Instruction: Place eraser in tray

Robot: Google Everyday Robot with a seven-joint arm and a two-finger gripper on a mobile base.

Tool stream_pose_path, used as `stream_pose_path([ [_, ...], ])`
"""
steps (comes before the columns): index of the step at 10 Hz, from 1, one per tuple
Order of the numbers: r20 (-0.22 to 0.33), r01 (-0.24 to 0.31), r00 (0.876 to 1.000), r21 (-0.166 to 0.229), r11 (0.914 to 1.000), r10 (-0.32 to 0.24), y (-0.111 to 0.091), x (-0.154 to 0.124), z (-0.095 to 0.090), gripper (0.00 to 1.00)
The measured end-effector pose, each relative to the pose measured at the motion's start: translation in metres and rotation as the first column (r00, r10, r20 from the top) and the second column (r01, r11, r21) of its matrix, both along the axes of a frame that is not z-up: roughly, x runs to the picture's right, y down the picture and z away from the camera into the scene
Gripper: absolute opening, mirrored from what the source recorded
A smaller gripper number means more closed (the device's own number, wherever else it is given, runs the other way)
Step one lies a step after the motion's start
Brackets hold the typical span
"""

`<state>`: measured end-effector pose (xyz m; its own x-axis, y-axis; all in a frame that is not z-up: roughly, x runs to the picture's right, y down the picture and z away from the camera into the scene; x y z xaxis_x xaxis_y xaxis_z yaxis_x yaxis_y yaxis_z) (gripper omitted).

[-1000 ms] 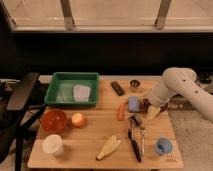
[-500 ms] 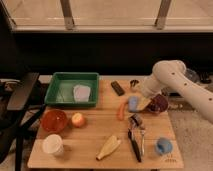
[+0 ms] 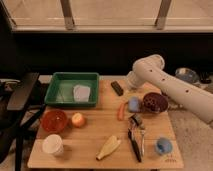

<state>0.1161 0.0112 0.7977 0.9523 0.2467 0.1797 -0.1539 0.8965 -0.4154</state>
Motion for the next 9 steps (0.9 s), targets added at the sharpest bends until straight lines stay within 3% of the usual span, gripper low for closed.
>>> stream_pose_path([
  [3, -0.001, -0.008, 1.0, -0.003, 1.0, 0.008, -0.001, 0.002, 0.0, 0.71],
  [5, 0.017, -0.096, 0.995, -0.039, 0.9946, 0.097, -0.006, -0.009, 0.015, 0.71],
  [6, 0.022, -0.138, 0.99, -0.052, 0.9891, 0.139, -0.011, -0.018, 0.024, 0.71],
  [9, 0.031, -0.283, 0.957, -0.108, 0.9531, 0.287, -0.029, -0.05, 0.066, 0.71],
])
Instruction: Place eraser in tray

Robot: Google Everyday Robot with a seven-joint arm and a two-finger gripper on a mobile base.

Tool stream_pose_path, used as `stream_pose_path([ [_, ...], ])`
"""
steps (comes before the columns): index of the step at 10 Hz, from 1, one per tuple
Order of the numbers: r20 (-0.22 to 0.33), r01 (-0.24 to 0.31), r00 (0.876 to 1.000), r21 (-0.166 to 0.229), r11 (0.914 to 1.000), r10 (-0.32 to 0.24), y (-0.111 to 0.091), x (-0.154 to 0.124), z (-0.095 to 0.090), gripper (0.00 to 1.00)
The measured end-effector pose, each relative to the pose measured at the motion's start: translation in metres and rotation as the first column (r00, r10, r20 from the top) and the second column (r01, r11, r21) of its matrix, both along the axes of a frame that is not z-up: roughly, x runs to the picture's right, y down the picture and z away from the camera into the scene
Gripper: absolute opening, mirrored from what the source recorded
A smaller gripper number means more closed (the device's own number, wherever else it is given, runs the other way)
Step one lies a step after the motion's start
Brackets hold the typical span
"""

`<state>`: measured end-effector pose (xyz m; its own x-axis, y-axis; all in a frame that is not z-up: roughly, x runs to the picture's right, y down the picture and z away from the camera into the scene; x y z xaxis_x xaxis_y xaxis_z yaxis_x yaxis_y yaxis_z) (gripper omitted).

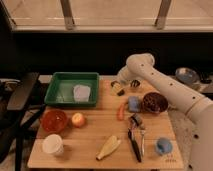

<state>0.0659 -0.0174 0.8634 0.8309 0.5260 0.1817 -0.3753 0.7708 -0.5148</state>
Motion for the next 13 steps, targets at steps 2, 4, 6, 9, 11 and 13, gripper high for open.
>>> stream_pose_path([
  [2, -0.01, -0.06, 0.998, -0.041, 0.9973, 0.06, 0.001, -0.003, 0.027, 0.71],
  [4, -0.032, -0.101, 0.994, -0.038, 0.9941, 0.1, 0.004, -0.002, 0.047, 0.71],
  [6, -0.034, -0.131, 0.991, 0.0, 0.9914, 0.13, 0.005, 0.006, 0.059, 0.71],
  [9, -0.031, -0.127, 0.991, 0.002, 0.9919, 0.127, 0.006, 0.003, 0.059, 0.71],
  [11, -0.075, -0.138, 0.987, 0.022, 0.9902, 0.139, 0.007, 0.008, 0.064, 0.71],
  [13, -0.158, -0.196, 0.965, 0.087, 0.9768, 0.208, 0.009, 0.013, 0.077, 0.71],
])
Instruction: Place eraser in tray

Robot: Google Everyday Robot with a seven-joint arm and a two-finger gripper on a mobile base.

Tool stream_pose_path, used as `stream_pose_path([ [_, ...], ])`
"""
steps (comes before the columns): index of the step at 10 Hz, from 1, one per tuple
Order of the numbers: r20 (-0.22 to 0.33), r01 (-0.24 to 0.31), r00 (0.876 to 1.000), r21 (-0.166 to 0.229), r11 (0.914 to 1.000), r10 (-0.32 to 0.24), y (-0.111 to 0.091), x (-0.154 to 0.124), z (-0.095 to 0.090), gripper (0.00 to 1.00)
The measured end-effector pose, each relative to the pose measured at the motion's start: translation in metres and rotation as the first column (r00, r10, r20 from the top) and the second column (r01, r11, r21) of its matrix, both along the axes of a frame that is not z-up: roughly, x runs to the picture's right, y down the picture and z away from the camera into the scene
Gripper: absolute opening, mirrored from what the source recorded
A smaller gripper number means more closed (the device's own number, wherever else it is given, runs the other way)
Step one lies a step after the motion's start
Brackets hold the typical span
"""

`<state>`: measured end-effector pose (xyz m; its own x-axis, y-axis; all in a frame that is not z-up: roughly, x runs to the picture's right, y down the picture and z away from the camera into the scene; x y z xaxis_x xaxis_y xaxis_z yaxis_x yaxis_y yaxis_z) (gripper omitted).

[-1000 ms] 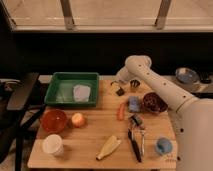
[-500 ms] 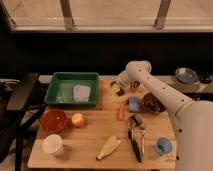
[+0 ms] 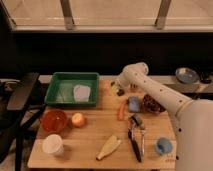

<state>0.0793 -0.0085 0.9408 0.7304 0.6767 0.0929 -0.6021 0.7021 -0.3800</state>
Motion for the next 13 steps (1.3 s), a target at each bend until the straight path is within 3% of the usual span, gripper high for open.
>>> stream_pose_path([
  [3, -0.057, -0.053, 0.997, 0.018, 0.9985, 0.054, 0.008, 0.003, 0.019, 0.71],
  [6, -0.077, -0.087, 0.993, -0.023, 0.9959, 0.085, 0.017, 0.014, 0.042, 0.71],
  [10, -0.075, -0.115, 0.991, -0.074, 0.9907, 0.109, 0.022, 0.024, 0.055, 0.71],
  [11, -0.073, -0.12, 0.991, -0.085, 0.9891, 0.114, 0.023, 0.024, 0.057, 0.69],
  [13, -0.07, -0.126, 0.99, -0.106, 0.9864, 0.119, 0.029, 0.025, 0.06, 0.5],
])
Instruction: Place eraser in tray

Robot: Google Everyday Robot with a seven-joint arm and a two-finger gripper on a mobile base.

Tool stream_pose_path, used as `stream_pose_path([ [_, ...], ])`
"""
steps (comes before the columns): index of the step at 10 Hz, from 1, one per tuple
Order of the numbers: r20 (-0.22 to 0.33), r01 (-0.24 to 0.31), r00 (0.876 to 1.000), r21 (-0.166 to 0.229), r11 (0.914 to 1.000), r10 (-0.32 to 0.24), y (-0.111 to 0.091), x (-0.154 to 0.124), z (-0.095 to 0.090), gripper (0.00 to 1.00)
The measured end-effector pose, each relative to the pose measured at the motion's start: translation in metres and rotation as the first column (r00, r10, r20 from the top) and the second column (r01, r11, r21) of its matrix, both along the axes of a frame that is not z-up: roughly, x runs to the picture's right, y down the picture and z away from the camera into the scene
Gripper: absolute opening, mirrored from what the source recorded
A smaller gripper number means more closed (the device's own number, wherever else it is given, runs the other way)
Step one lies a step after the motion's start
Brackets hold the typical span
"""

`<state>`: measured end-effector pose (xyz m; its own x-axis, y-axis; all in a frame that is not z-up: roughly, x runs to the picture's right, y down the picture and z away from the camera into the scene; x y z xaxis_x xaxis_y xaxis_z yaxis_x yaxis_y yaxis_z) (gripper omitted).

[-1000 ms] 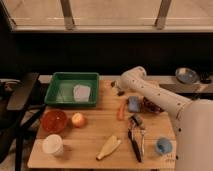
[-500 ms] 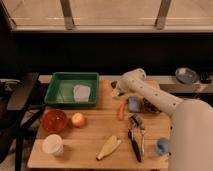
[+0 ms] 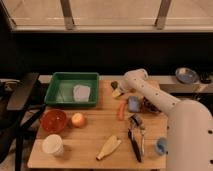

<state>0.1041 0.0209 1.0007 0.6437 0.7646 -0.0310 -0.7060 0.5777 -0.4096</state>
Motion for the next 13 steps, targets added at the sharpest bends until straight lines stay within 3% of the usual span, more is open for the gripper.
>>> stream_pose_path([
  [3, 0.003, -0.003, 1.0, -0.006, 1.0, 0.003, 0.004, -0.001, -0.001, 0.22],
  [5, -0.004, 0.008, 1.0, 0.018, 0.9998, -0.008, -0.001, 0.0, -0.009, 0.04],
  [9, -0.013, 0.017, 1.0, 0.119, 0.9928, -0.015, -0.051, -0.003, -0.041, 0.0],
  [11, 0.036, 0.016, 0.999, 0.136, 0.9906, -0.021, -0.067, -0.007, -0.055, 0.0],
  [13, 0.125, 0.035, 0.991, 0.138, 0.9898, -0.052, -0.073, -0.032, -0.068, 0.0],
])
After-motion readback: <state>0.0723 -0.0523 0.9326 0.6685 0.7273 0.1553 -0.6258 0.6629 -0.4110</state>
